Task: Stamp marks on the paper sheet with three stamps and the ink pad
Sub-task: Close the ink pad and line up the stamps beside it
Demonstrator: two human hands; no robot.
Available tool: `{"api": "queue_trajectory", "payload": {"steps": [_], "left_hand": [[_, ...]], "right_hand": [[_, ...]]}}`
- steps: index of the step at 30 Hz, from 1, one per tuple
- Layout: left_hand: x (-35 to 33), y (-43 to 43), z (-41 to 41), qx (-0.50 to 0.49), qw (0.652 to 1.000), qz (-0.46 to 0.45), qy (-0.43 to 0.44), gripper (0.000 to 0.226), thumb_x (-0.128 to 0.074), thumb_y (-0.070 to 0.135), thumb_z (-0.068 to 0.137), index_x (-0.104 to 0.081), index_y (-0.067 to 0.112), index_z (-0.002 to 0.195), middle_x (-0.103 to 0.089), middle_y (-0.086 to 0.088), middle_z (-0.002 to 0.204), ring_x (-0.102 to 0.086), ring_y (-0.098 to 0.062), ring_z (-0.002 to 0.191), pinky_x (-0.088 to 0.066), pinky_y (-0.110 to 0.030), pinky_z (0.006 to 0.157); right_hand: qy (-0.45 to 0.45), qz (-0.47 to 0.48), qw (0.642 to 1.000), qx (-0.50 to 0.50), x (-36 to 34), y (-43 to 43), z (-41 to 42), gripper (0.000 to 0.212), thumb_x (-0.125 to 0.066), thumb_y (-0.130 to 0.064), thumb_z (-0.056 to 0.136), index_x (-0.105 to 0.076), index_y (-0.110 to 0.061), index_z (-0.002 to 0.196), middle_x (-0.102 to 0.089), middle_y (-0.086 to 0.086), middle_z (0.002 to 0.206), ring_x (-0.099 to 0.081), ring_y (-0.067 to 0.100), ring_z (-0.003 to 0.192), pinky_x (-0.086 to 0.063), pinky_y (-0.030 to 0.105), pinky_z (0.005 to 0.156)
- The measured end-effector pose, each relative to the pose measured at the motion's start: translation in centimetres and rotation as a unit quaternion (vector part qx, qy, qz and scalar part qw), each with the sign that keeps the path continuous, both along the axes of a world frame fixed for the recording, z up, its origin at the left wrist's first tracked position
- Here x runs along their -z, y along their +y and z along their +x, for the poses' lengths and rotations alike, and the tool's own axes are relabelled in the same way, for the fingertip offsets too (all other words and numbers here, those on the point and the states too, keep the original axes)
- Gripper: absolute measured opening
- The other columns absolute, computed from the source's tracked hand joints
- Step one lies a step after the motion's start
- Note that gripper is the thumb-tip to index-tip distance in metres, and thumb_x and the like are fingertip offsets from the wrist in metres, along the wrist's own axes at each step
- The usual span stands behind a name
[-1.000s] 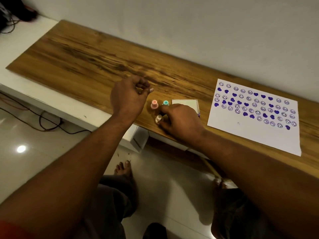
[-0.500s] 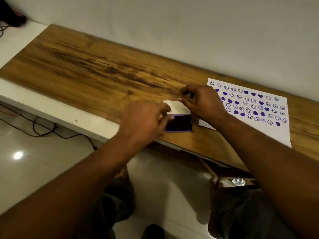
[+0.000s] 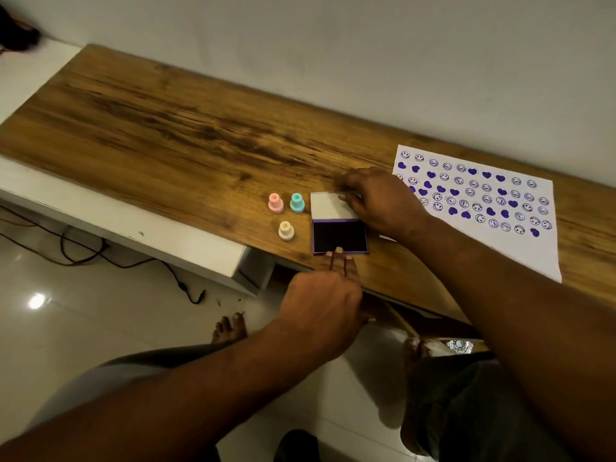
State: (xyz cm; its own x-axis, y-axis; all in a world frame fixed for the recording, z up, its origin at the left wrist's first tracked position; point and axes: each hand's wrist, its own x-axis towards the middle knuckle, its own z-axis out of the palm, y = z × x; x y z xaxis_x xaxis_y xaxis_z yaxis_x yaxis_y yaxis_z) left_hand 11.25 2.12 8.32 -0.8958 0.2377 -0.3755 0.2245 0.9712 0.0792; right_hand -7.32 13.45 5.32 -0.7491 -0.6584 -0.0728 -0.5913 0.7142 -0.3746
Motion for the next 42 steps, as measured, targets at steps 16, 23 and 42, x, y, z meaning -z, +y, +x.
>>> {"api": "queue_trajectory", "payload": {"steps": [16, 23, 42], "left_hand": [[0.6, 0.0, 0.1, 0.003, 0.999, -0.012, 0.031, 0.078, -0.057, 0.065, 0.097, -0.046, 0.010, 0.151, -0.056, -0.016, 0.148, -0.065, -0.029, 0.120, -0.057, -0.044, 0.092], [-0.1, 0.0, -0.1, -0.002, 0.998, -0.027, 0.052, 0.088, -0.056, 0.065, 0.097, -0.035, 0.004, 0.157, -0.052, -0.019, 0.150, -0.066, -0.029, 0.116, -0.058, -0.043, 0.088], [-2.0, 0.6, 1.3, 0.033, 0.998, 0.008, 0.052, 0.059, -0.057, 0.074, 0.093, -0.064, 0.019, 0.114, -0.066, -0.003, 0.101, -0.062, -0.020, 0.085, -0.052, -0.035, 0.071]], "right_hand": [[-0.049, -0.034, 0.998, 0.003, -2.1, -0.3, 0.6, 0.029, -0.063, -0.043, 0.102, -0.073, -0.021, 0.117, -0.067, 0.005, 0.118, -0.061, 0.020, 0.105, -0.052, 0.037, 0.083], [-0.110, -0.021, 0.991, -0.071, -2.9, 1.0, 2.2, 0.023, -0.065, -0.046, 0.100, -0.067, -0.029, 0.115, -0.073, -0.009, 0.111, -0.068, 0.009, 0.103, -0.057, 0.032, 0.082], [0.022, 0.085, 0.992, -0.089, -1.3, 1.0, 3.7, 0.085, -0.077, -0.068, 0.077, -0.053, -0.030, 0.148, -0.060, -0.004, 0.145, -0.058, 0.020, 0.129, -0.054, 0.038, 0.094]]}}
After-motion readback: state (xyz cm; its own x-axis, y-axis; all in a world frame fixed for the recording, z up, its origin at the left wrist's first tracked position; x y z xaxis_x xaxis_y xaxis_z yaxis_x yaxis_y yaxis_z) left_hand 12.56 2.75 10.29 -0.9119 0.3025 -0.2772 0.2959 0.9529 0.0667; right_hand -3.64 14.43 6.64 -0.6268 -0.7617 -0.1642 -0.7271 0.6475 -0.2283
